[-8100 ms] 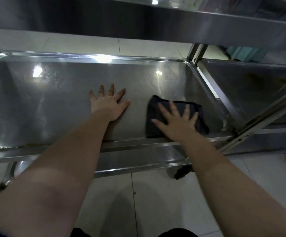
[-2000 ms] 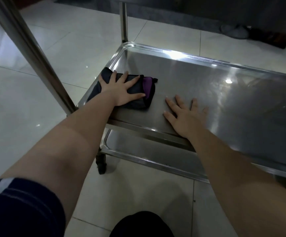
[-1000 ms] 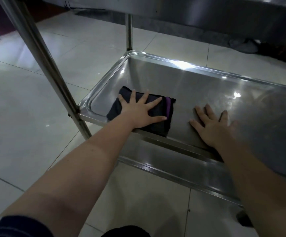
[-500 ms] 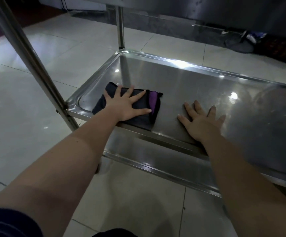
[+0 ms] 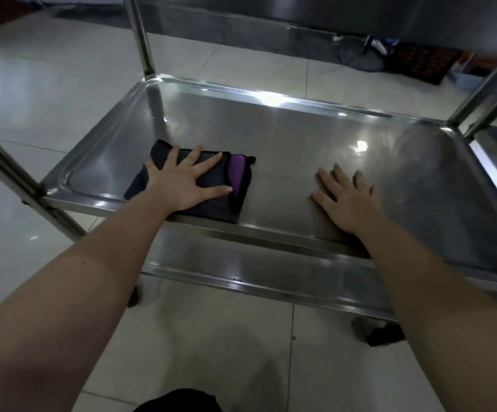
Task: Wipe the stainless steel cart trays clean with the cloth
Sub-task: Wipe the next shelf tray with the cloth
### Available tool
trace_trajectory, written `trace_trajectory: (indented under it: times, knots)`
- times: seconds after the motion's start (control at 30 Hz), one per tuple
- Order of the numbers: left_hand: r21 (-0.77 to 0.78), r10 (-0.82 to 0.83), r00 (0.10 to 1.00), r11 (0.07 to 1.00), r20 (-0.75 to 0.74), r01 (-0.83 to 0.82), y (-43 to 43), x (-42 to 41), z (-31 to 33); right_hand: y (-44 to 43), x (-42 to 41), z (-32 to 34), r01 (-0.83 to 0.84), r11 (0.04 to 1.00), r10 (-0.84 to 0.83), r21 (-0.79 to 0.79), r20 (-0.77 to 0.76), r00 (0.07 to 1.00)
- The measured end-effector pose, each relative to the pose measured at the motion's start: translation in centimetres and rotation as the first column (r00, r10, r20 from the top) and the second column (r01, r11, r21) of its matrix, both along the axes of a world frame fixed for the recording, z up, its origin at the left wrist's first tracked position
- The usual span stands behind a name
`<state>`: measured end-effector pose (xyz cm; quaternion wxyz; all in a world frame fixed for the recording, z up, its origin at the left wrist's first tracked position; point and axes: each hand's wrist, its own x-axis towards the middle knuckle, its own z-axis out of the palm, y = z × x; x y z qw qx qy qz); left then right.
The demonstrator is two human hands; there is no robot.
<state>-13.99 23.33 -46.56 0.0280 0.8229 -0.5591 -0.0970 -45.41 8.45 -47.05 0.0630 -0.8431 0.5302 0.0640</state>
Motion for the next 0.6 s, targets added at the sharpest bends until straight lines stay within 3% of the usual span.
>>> trace_trajectory:
  times: [0.17,0.4,0.5,0.6]
  knots:
    - [0.030,0.020,1.000,0.999,0.002,-0.020,-1.3,-2.6,-0.1,0.3,0.2,-0.5,-0.005,0.999,0.006,-0.043,0.025,1.000]
    - [0.010,-0.138,0.990,0.990,0.040,0.138,-6.8,-13.3,0.3,-0.2,-0.3,-0.2,-0.002,1.000,0.000,0.014,0.126,0.992]
    - [0.010,-0.158,0.987,0.987,0.018,0.158,-7.2,-13.9,0.4,0.1,-1.0,0.6,0.071,0.997,-0.078,0.032,0.340,0.937]
    - [-0.092,-0.205,0.978,0.976,-0.049,0.200,-6.3,-12.2,1.5,1.1,-0.2,2.4,0.137,0.982,-0.188,0.129,0.604,0.775]
